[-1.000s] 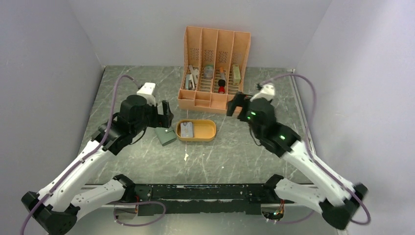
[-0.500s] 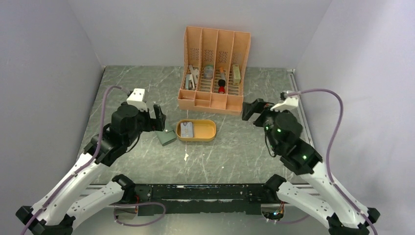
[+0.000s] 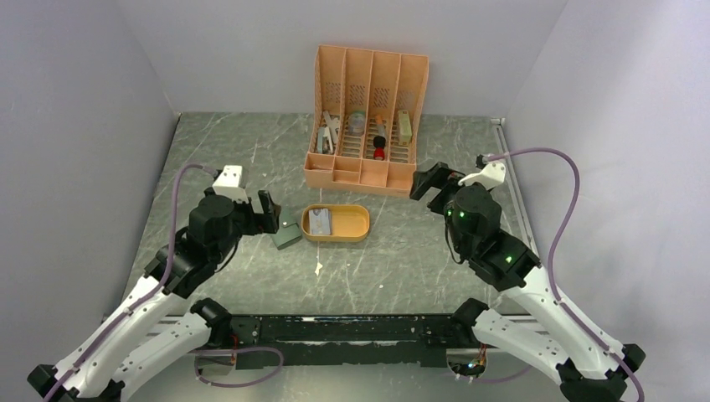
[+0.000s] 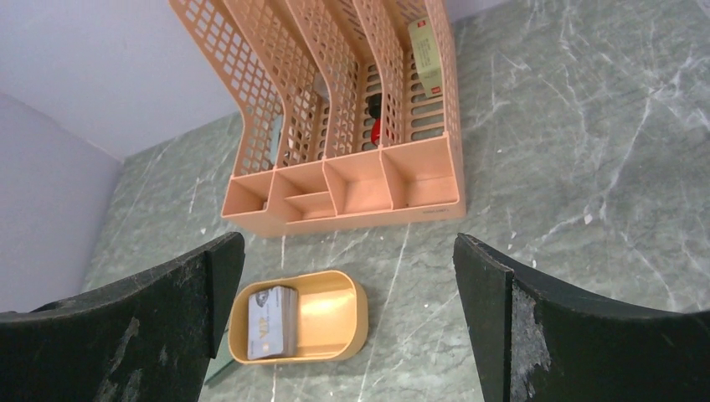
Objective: Put the credit cards into the card holder
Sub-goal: Reset both arms
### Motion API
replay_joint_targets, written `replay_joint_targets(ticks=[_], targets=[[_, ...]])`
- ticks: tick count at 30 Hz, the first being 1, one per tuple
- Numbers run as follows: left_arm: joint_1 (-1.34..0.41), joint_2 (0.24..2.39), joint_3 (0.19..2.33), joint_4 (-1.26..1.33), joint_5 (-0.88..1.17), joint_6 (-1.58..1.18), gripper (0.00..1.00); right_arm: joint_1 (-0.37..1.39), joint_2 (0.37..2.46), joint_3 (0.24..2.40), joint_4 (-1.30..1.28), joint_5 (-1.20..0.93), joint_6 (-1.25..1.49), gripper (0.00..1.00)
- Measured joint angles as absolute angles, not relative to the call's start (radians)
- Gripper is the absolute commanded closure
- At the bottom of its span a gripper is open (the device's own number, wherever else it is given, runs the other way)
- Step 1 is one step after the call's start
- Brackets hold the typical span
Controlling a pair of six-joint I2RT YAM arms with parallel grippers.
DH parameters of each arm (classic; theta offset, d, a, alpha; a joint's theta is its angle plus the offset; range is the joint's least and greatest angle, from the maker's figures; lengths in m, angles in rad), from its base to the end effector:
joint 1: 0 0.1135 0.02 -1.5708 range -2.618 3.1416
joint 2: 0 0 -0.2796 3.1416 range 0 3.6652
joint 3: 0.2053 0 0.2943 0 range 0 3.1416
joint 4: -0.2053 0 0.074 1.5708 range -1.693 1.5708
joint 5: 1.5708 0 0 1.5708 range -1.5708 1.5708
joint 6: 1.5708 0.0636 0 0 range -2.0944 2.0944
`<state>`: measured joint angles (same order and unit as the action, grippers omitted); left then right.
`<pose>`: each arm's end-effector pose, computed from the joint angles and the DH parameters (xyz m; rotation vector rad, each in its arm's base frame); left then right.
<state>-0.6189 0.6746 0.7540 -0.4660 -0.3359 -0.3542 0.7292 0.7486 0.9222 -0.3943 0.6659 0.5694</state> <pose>0.1818 -0.1037 0.3203 0.0366 1.9476 -0.3186 0.1825 0.1103 0.3855 0.3321 1.7253 0.3531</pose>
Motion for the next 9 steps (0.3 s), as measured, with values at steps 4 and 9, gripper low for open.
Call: replay_joint_targets(ticks=[4, 9], targets=[[-0.619, 0.692, 0.754, -0.460, -0.347, -0.354, 0.01, 0.729, 0.767, 0.932, -0.396, 0.714, 0.598, 0.00], [-0.619, 0.720, 0.754, -0.461, -0.350, -0.354, 0.01, 0.729, 0.815, 0.969, -0.422, 0.737, 0.576, 0.00]])
